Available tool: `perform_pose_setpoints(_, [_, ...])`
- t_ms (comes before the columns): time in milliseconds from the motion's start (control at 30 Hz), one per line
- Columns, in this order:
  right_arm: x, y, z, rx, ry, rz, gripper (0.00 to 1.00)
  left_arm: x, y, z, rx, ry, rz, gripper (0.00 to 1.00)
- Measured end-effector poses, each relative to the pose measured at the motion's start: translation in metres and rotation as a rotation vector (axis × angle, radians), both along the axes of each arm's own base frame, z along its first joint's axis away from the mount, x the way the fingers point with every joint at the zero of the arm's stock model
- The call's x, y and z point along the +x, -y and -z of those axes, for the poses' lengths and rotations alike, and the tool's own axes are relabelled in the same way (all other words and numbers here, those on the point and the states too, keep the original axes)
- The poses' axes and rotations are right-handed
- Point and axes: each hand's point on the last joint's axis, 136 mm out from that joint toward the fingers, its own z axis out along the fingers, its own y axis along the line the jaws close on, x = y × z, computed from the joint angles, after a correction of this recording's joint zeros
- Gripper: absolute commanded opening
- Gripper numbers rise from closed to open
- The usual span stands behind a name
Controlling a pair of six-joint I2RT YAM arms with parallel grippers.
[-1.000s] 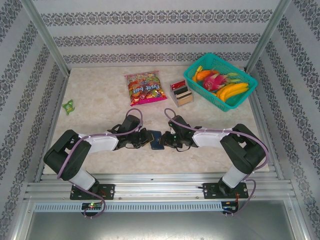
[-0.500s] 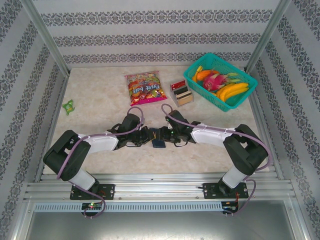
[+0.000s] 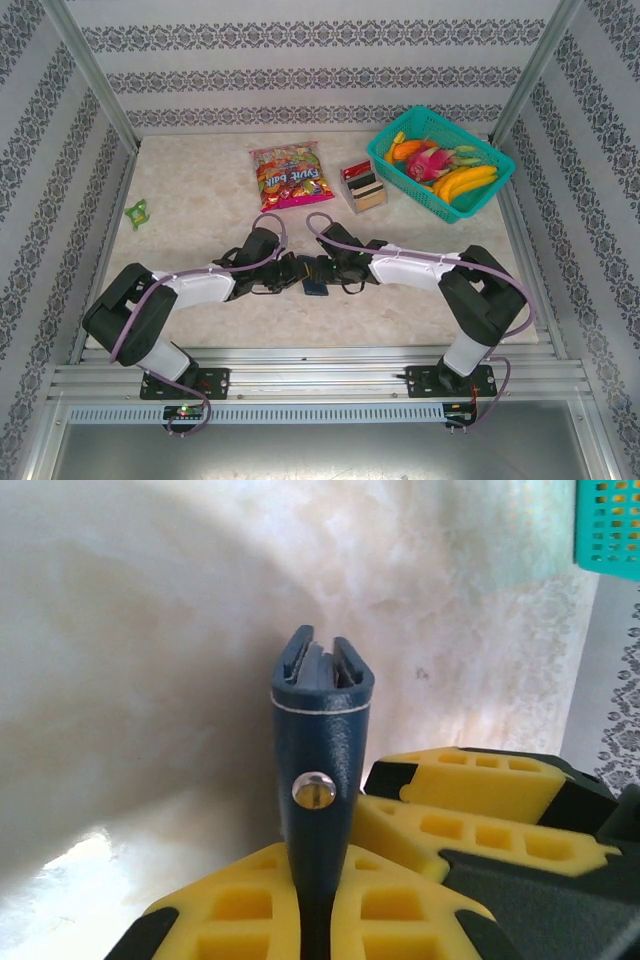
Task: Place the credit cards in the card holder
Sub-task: Open the button on the card holder.
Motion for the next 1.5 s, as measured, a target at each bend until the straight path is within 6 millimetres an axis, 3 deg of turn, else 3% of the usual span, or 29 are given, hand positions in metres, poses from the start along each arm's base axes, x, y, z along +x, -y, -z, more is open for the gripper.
perform_pose_setpoints(133, [0.003,0.054,0.019,-0.136,-0.034,0.095,0.35,0.001,0.002,-0.014,-0.02,0.04,0.013,0.04])
perform_pose_setpoints(233, [0.0,0.073,0.02,-0.148,-0.052,0.12,0.4,0.001,0.002,-0.015,-0.019,0.045,0.015,0.05])
perform_pose_setpoints(433, [0.004,0.046,-0.019,0.038,0.0,0.077,0.54,0.001,0.002,-0.013,-0.016,0.043,0.019,0.05])
perform_pose_setpoints(700, [0.006,0.012,-0.03,0.209,-0.023,0.018,0.61,-0.001,0.003,-0.01,-0.018,0.029,0.029,0.05])
perform_pose_setpoints(867, [0.002,0.007,-0.01,0.17,-0.08,0.002,0.47,-0.002,0.003,-0.01,-0.02,0.027,0.032,0.05])
perform_pose_setpoints(967, [-0.001,0.01,0.001,0.142,-0.108,0.006,0.28,-0.002,0.003,-0.01,-0.019,0.026,0.031,0.07])
perform_pose_setpoints(1033, [-0.002,0.013,0.002,0.132,-0.112,0.01,0.15,-0.002,0.003,-0.01,-0.019,0.027,0.031,0.13])
perform_pose_setpoints(1133, [-0.005,0.018,0.0,0.132,-0.107,0.019,0.05,-0.001,0.002,-0.008,-0.006,0.034,0.029,0.26])
perform_pose_setpoints(1267, [-0.003,0.02,-0.018,0.181,-0.081,0.019,0.03,0.0,-0.007,-0.001,0.068,0.025,0.018,0.58])
perform_pose_setpoints(1367, [0.0,0.012,-0.037,0.257,-0.053,-0.003,0.03,0.003,-0.015,0.002,0.127,0.017,-0.005,0.7])
perform_pose_setpoints(1500, [0.0,-0.002,-0.051,0.34,-0.047,-0.035,0.03,0.002,-0.021,0.006,0.171,0.008,-0.013,0.75])
